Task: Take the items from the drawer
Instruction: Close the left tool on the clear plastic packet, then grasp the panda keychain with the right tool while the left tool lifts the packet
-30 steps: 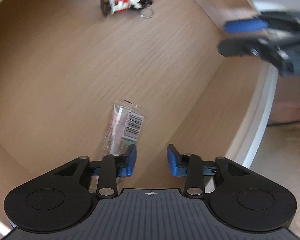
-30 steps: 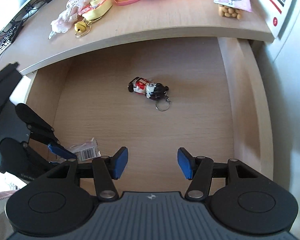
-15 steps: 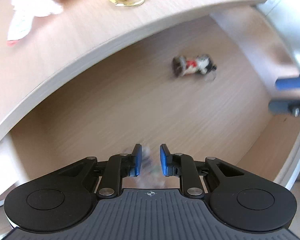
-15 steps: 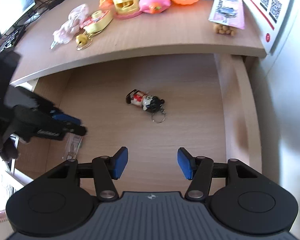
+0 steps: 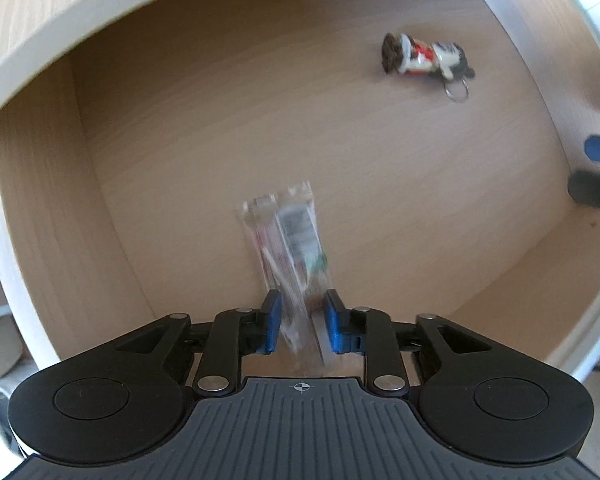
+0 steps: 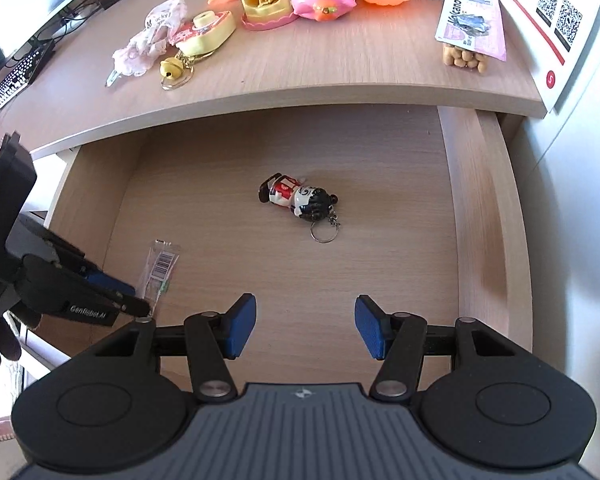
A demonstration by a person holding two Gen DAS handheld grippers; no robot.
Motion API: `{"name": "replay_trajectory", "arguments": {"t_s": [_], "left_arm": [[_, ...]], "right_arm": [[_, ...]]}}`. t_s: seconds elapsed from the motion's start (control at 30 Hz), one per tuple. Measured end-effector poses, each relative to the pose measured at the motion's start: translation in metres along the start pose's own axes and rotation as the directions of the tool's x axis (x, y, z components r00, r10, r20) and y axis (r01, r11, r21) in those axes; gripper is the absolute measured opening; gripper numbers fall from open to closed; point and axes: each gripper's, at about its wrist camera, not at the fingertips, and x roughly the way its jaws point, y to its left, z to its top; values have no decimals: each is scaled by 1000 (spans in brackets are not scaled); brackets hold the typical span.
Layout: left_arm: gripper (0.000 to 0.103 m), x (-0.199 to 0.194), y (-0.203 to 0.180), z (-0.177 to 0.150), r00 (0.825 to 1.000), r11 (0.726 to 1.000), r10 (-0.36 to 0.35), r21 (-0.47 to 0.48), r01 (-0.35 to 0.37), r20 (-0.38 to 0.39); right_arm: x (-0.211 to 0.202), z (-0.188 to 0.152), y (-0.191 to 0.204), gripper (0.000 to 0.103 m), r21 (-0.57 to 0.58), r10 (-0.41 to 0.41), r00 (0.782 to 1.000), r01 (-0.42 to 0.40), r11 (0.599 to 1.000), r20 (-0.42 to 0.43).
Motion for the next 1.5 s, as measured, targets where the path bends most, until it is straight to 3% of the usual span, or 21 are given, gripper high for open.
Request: {"name": "replay_trajectory", "arguments": {"t_s": [0.2, 0.3, 0.47, 0.57, 0.7, 0.83, 0.97, 1.1, 1.3, 1.43, 1.47, 1.5], "left_arm": [[41, 1, -2, 20, 995, 999, 29, 15, -31, 93], [41, -2, -4, 31, 983, 1000, 21, 1, -21, 183], [40, -13, -12, 28, 961, 998, 23, 58, -40, 276], [40, -29, -11, 13, 962, 992, 3, 119, -37, 275], [40, -31, -16, -11, 966, 972, 28, 218, -85, 255], [40, -5, -31, -16, 970, 974, 61, 197, -109, 235], [47, 10, -42, -7, 973, 972, 91, 192, -133, 213], [51, 14, -37, 1, 976, 983, 81, 143, -111, 204], [58, 14, -36, -4, 974, 978, 59, 181, -100, 217], [58, 17, -37, -3, 973, 978, 66, 178, -107, 223], [54, 17, -36, -2, 973, 979, 67, 173, -106, 219], [40, 15, -34, -2, 972, 982, 69, 157, -106, 225]], "right_arm": [[1, -1, -3, 56, 7, -7, 1000, 7, 1000, -2], [1, -1, -5, 56, 16, -11, 1000, 11, 1000, -5], [3, -2, -7, 56, 22, -13, 1000, 14, 1000, -13], [2, -2, -6, 56, 17, -15, 1000, 15, 1000, -12], [4, -3, -6, 56, 15, -18, 1000, 18, 1000, -18], [5, -2, -8, 56, 18, -25, 999, 25, 1000, -21], [6, -3, -8, 56, 14, -31, 999, 31, 999, -22], [6, -4, -3, 56, 0, -35, 999, 35, 999, -16], [1, -9, 4, 56, -39, -110, 991, 114, 993, 73], [-9, -14, 3, 56, -37, -184, 956, 197, 980, 227], [-12, -12, 3, 56, -29, -194, 950, 208, 978, 243], [-12, -8, 4, 56, -39, -195, 952, 210, 977, 234]]}}
